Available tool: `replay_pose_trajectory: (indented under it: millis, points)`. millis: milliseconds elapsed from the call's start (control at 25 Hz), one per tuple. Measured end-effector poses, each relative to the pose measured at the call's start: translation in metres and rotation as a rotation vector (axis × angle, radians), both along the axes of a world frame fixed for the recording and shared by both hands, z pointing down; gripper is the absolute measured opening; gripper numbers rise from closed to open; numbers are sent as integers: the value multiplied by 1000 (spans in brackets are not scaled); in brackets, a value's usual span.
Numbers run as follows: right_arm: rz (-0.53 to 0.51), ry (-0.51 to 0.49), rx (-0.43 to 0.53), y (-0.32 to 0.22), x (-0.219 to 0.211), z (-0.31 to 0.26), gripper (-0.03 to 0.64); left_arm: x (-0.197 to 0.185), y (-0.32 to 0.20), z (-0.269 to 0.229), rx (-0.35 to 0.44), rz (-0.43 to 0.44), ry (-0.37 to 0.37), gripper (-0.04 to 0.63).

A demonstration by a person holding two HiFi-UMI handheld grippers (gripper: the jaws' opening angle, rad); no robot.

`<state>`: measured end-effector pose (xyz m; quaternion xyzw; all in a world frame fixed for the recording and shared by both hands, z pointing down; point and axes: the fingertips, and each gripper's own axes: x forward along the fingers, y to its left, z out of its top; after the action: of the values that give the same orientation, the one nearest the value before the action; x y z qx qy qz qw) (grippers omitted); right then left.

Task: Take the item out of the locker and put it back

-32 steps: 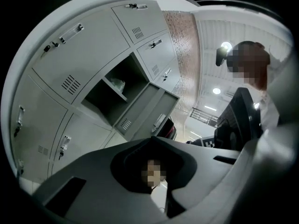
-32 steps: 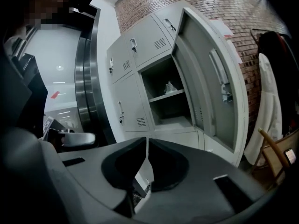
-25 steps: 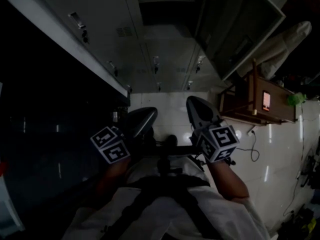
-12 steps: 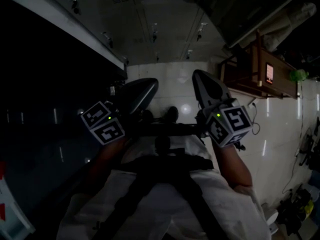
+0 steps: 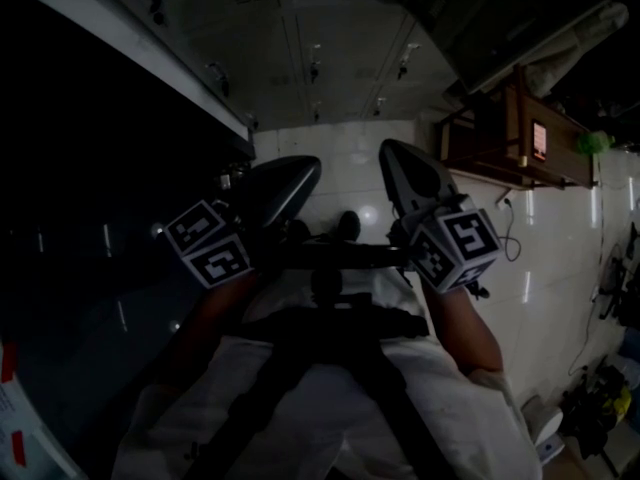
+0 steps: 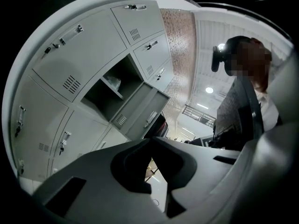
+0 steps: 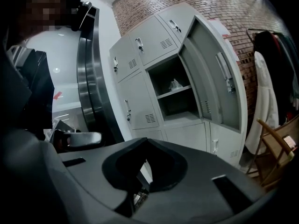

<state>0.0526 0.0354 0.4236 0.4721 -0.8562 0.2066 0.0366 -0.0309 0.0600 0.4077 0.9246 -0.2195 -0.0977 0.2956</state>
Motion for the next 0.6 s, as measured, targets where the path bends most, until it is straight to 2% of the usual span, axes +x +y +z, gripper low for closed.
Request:
replay_pose_trajectory:
  millis: [320,600]
  points:
    - [-8,11,38,1,-16,-3,0,-5,-1,4,4,29,4,3]
    - [14,29,17,-2,-12,-4,0,-2,-5,-1,2,53,6,3]
